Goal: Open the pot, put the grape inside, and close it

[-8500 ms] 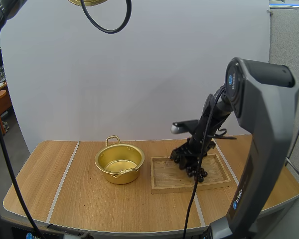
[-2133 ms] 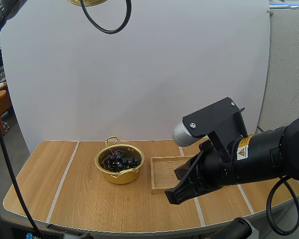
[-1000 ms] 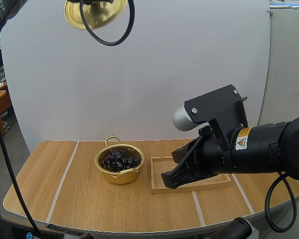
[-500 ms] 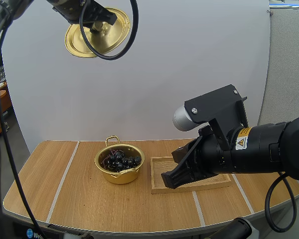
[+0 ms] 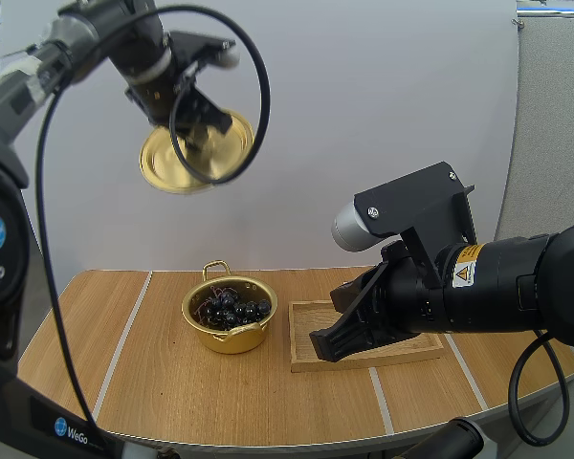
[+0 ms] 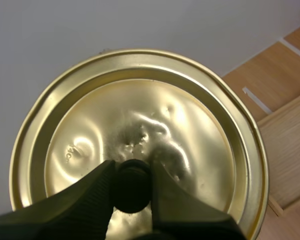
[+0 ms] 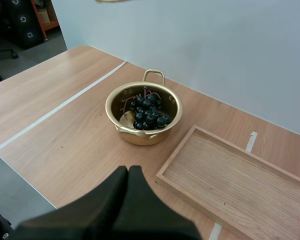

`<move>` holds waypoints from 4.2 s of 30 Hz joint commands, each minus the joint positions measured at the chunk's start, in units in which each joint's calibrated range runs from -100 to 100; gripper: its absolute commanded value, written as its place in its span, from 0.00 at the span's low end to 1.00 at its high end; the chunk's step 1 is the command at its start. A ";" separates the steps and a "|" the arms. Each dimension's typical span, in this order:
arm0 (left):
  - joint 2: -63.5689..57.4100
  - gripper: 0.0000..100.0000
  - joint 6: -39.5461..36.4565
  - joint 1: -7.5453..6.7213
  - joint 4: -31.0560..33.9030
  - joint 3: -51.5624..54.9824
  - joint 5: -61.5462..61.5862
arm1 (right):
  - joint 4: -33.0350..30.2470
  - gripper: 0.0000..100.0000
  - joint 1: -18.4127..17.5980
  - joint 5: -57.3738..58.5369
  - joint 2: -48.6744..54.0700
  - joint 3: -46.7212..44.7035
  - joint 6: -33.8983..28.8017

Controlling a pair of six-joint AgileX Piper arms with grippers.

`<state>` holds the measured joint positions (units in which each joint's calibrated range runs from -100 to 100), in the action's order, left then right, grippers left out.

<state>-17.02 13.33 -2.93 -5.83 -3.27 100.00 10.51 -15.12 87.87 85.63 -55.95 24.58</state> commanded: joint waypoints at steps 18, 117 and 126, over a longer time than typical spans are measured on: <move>15.81 0.00 5.17 -0.24 -4.60 13.43 0.00 | -0.21 0.00 0.19 -0.90 -0.02 -0.01 0.36; 17.72 0.00 7.31 -2.03 -4.66 26.01 -19.26 | -1.00 0.00 0.19 0.46 -0.02 -0.01 0.36; 20.67 0.00 7.31 -2.03 -4.57 26.14 -20.55 | -1.00 0.00 0.19 0.46 -0.02 -0.01 0.36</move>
<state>1.58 20.51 -4.77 -9.52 22.64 80.12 9.73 -15.12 88.06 85.63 -55.95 24.58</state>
